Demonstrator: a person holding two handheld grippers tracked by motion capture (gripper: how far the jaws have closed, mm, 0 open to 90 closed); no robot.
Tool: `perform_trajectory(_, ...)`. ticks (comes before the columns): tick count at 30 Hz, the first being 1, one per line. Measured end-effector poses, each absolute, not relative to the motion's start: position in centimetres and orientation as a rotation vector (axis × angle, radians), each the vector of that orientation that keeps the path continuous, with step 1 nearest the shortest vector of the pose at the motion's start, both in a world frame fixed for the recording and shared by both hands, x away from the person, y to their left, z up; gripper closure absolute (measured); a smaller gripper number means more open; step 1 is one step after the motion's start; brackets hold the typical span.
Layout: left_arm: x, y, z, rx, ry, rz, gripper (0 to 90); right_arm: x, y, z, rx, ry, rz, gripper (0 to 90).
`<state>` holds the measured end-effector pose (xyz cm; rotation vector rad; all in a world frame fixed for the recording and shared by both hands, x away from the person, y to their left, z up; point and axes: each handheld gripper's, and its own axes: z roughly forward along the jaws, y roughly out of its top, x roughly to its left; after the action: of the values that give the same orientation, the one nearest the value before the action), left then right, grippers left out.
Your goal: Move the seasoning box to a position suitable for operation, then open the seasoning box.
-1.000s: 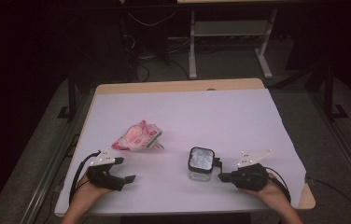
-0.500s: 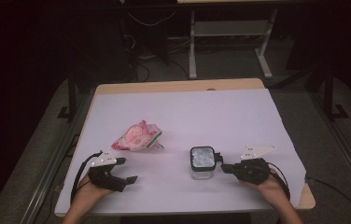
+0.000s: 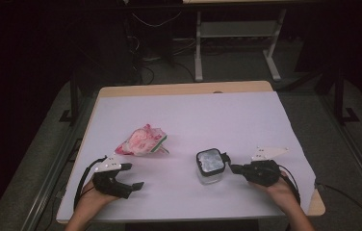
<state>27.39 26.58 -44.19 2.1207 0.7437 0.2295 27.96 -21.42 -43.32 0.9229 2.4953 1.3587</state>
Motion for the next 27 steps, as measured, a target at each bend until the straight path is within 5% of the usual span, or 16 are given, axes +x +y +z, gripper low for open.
perform_trajectory(5,27.4,26.6,-44.1,2.124,0.741,0.233,13.5,27.4,-23.9,-43.4,0.999,2.422,1.345,68.2)
perform_trajectory(7,27.3,26.6,-44.1,2.124,0.739,0.235,13.5,27.7,-25.2,-43.7,1.056,2.357,1.313,51.3)
perform_trajectory(10,27.2,26.5,-44.0,2.123,0.729,0.243,13.5,28.0,-25.9,-43.9,1.086,2.34,1.322,50.3)
perform_trajectory(16,27.1,25.9,-43.6,2.114,0.718,0.219,13.5,28.5,-27.0,-44.4,1.143,2.277,1.331,31.3)
perform_trajectory(27,26.3,23.0,-42.6,2.129,0.639,0.154,12.5,28.5,-26.7,-44.4,1.132,2.262,1.344,24.7)
